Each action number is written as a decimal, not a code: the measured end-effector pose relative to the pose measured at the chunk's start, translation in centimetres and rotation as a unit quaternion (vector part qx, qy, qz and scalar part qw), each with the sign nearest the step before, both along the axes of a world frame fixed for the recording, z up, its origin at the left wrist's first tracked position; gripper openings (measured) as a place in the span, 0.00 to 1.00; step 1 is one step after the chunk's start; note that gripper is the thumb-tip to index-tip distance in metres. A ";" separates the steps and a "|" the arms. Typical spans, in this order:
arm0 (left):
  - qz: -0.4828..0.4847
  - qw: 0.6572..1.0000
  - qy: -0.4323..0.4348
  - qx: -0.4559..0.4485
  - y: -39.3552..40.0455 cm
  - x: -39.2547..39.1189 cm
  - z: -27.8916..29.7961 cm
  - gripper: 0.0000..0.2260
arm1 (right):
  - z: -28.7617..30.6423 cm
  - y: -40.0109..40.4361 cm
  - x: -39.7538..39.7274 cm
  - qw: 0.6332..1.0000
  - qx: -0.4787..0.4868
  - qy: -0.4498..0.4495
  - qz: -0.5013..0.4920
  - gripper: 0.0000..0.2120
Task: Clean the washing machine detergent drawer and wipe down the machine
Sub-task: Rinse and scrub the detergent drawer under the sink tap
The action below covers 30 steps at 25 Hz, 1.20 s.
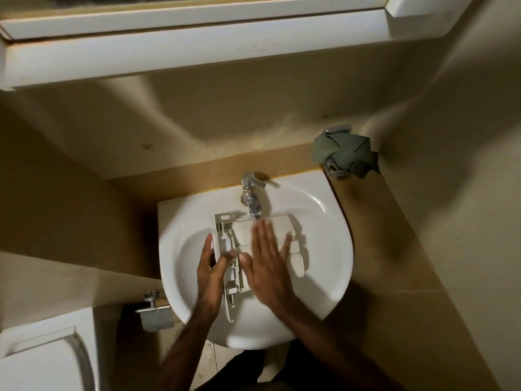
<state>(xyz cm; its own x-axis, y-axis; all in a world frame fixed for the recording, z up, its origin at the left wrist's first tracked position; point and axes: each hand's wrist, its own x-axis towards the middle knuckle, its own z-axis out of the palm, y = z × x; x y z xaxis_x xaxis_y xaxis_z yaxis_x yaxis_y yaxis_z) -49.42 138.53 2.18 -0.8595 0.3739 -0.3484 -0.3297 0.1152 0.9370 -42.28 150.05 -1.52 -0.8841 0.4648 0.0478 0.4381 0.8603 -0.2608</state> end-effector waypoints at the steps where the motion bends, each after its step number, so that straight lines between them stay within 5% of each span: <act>1: -0.003 1.000 0.003 0.001 -0.1 0.0 -0.1 0.23 | 0.1 -0.5 0.9 0.998 0.020 0.013 0.053 0.30; 3: -0.008 1.000 0.006 0.003 -0.3 -0.1 -0.2 0.24 | -0.8 1.3 1.5 0.994 0.057 0.034 0.091 0.29; 8: 0.002 1.000 0.000 0.004 -0.4 -0.2 -0.5 0.26 | -2.7 7.5 0.1 0.986 -0.017 0.011 -0.167 0.32; 15: 0.003 1.000 0.014 0.020 -0.4 -0.1 -0.2 0.23 | -1.4 1.9 0.6 0.995 0.034 0.059 0.071 0.29; 21: 0.003 1.000 0.014 0.026 -0.1 -0.1 -0.6 0.24 | -1.4 4.1 -3.4 0.982 -0.033 0.031 -0.185 0.26; 27: 0.006 1.000 0.012 0.028 -0.2 -0.1 -0.8 0.22 | -0.8 -0.2 -2.2 0.997 0.001 0.051 -0.060 0.33; 30: -0.002 1.000 0.014 0.014 -0.1 -0.2 -0.8 0.25 | -1.1 2.2 -2.4 0.994 -0.017 0.061 -0.086 0.31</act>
